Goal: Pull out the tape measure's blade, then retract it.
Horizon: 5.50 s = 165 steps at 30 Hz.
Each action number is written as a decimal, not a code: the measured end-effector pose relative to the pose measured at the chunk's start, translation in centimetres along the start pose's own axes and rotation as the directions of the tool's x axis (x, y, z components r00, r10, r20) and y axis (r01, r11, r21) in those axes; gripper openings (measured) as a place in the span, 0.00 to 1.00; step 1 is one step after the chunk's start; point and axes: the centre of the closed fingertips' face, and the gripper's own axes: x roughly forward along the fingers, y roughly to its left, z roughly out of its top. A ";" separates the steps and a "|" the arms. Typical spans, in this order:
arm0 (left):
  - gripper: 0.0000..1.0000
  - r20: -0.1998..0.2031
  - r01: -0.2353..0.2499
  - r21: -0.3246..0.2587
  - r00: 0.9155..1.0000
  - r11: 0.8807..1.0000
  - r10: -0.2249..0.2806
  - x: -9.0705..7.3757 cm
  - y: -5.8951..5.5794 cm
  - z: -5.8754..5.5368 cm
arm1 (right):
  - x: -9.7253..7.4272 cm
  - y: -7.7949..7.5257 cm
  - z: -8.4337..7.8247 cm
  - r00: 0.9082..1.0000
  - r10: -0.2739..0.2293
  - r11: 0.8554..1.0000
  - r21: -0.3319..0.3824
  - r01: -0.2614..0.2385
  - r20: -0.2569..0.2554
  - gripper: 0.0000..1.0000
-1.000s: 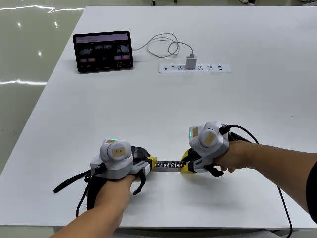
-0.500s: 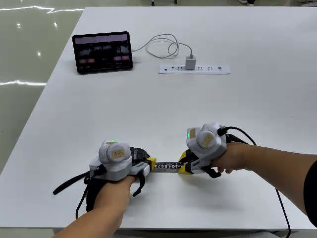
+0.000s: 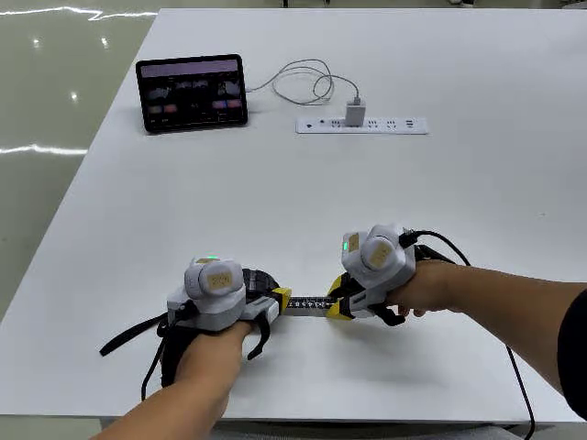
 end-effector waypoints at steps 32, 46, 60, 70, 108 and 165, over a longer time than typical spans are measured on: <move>0.63 0.012 0.002 0.009 1.000 1.000 -0.003 0.0 0.0 0.0 | 1.1 0.1 1.5 1.000 0.002 1.000 -0.002 -0.002 0.027 0.12; 0.62 0.009 0.018 -0.016 1.000 1.000 -0.018 -0.2 0.0 0.0 | 1.7 0.2 2.3 0.999 0.009 1.000 0.001 -0.009 0.034 0.11; 0.62 0.004 0.025 -0.014 1.000 1.000 -0.025 -0.2 0.0 0.0 | 2.2 0.3 3.3 0.999 0.023 1.000 0.012 -0.023 0.046 0.11; 0.62 0.000 0.030 -0.020 1.000 0.999 -0.030 -0.3 0.0 -0.1 | 2.7 0.5 3.9 0.998 0.023 1.000 0.015 -0.024 0.056 0.11; 0.62 -0.002 0.038 -0.027 0.999 0.999 -0.038 0.0 0.1 0.0 | 3.2 0.4 4.3 0.997 0.013 1.000 -0.021 -0.012 0.078 0.12; 0.66 -0.019 0.049 -0.038 0.999 0.998 -0.050 -0.3 -0.1 -0.1 | 3.8 0.6 5.4 0.994 0.005 1.000 -0.018 -0.003 0.112 0.12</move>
